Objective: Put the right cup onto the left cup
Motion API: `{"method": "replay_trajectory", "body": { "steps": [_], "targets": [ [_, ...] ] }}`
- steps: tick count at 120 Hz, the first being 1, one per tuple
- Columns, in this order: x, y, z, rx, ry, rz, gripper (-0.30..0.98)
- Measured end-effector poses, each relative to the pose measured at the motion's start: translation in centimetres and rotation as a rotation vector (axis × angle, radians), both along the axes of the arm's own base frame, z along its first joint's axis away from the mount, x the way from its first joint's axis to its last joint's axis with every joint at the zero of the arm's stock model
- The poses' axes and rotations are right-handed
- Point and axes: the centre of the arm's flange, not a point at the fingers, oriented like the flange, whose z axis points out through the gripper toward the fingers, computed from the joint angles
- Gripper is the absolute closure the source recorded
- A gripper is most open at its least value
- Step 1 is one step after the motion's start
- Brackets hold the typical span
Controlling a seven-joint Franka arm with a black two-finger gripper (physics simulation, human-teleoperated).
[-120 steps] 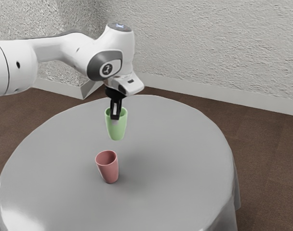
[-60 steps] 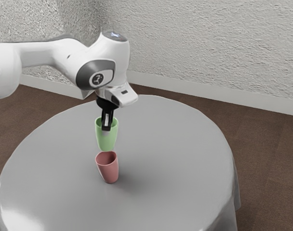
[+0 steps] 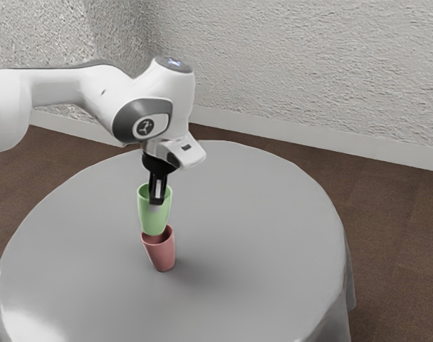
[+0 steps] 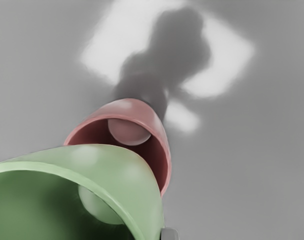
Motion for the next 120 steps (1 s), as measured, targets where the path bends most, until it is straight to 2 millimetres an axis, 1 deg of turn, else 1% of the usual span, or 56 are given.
{"method": "replay_trajectory", "body": {
  "steps": [21, 36, 58, 113, 116, 120],
  "targets": [
    [-0.2, 0.2, -0.5, 0.007, 0.008, 0.025, 0.79],
    [0.0, 0.4, -1.2, 0.016, 0.019, 0.040, 0.79],
    [0.3, 0.1, -2.3, 0.026, 0.029, 0.047, 0.79],
    [1.1, -0.3, -3.9, 0.040, 0.041, 0.060, 0.79],
    [1.1, -0.3, -3.9, 0.040, 0.040, 0.061, 0.76],
    [1.2, -0.3, -3.8, 0.039, 0.038, 0.062, 0.68]
  ]
}}
